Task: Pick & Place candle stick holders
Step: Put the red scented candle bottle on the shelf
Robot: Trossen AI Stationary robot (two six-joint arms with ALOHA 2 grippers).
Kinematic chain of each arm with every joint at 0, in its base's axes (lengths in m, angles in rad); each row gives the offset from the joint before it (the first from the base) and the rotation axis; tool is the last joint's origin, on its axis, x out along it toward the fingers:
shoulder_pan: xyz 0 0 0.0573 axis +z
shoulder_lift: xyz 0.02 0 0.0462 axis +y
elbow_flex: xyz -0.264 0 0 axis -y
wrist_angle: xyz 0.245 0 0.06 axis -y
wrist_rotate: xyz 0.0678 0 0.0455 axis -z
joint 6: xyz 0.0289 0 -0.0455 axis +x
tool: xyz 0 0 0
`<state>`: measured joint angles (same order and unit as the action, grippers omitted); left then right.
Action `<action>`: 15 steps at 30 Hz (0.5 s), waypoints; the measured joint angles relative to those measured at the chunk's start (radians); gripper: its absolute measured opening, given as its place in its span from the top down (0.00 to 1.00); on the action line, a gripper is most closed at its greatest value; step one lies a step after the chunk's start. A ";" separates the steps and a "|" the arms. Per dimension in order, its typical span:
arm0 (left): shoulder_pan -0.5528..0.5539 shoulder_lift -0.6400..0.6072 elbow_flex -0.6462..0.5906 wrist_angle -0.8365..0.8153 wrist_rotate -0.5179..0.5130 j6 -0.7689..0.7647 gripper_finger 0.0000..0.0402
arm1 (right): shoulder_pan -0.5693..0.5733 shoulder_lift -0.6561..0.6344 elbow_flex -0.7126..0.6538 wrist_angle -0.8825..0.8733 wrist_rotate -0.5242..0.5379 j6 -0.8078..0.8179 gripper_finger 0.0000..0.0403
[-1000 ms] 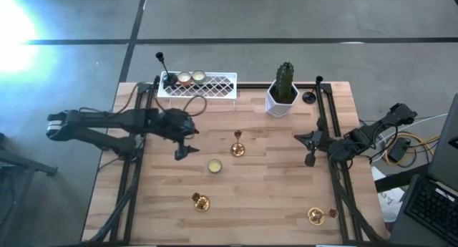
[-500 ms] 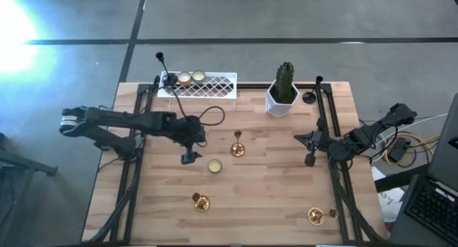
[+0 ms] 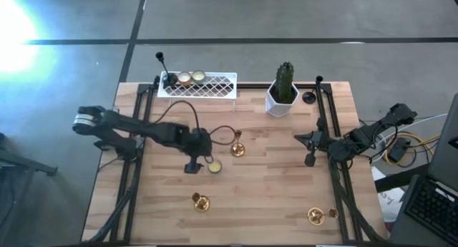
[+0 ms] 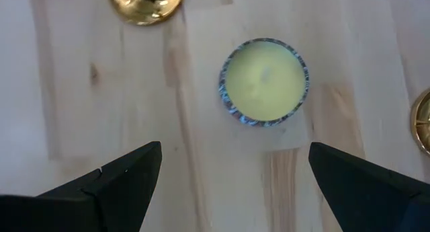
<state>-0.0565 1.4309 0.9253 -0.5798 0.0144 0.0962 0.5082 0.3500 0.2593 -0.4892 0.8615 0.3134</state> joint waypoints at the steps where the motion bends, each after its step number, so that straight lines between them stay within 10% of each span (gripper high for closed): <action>1: -0.007 0.007 0.000 0.008 -0.002 0.005 0.05 | 0.000 0.000 0.000 0.000 0.000 0.000 0.98; 15: -0.017 0.153 0.108 0.024 0.048 0.183 0.05 | 0.000 0.000 0.000 0.000 0.000 0.000 0.98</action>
<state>-0.0738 1.5841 1.0332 -0.5556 0.0620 0.2791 0.5079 0.3504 0.2594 -0.4892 0.8616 0.3134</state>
